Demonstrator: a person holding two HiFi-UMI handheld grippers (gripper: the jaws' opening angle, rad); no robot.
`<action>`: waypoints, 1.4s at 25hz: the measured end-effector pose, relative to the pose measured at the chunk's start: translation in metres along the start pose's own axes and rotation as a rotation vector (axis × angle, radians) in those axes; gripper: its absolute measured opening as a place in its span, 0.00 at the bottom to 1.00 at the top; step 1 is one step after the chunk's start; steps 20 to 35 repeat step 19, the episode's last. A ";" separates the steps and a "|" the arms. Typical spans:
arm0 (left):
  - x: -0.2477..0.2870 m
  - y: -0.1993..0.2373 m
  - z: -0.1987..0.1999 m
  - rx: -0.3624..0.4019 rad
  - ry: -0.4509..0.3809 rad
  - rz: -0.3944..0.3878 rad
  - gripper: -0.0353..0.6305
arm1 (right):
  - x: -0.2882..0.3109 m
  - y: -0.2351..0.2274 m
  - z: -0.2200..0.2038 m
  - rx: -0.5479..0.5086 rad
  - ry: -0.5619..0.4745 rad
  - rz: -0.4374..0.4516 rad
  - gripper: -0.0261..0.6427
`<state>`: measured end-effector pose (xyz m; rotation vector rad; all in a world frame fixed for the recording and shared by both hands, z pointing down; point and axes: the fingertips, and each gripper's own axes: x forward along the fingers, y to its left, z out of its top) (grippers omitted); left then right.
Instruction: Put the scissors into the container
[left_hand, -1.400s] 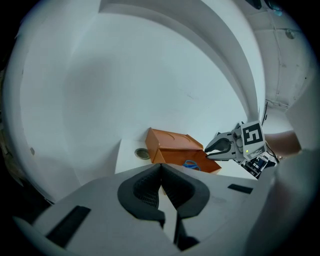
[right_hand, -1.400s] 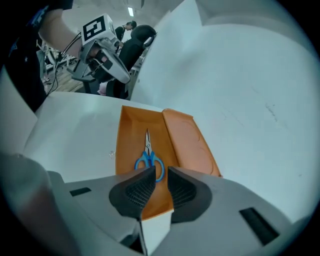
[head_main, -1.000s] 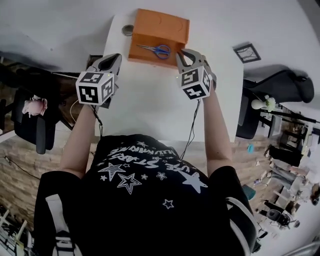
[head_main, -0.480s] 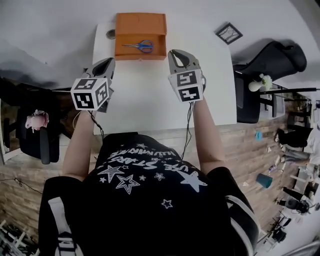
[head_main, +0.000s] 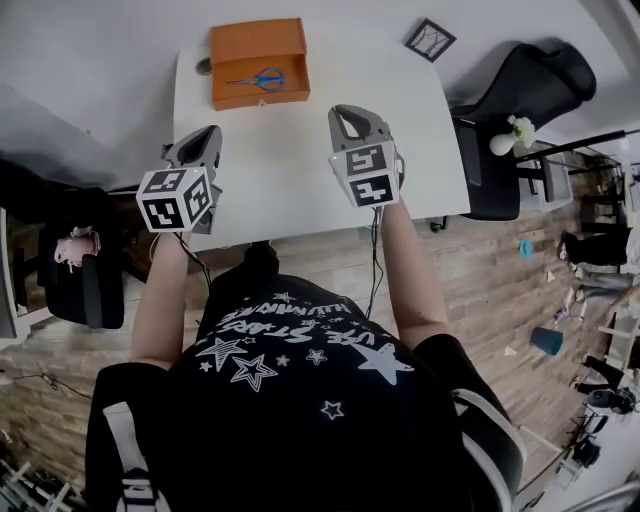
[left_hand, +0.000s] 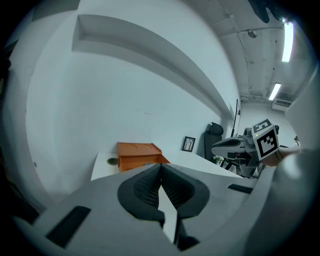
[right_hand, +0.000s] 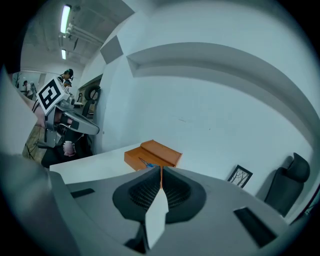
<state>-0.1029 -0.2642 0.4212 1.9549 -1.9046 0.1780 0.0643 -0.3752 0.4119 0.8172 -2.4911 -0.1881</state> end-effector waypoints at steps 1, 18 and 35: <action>-0.007 -0.005 -0.004 0.001 -0.001 -0.001 0.08 | -0.009 0.004 -0.003 0.002 0.000 -0.002 0.11; -0.105 -0.069 -0.078 -0.013 0.046 0.006 0.08 | -0.117 0.065 -0.058 0.033 0.013 0.028 0.11; -0.111 -0.069 -0.083 -0.013 0.050 0.006 0.08 | -0.121 0.071 -0.060 0.028 0.015 0.031 0.11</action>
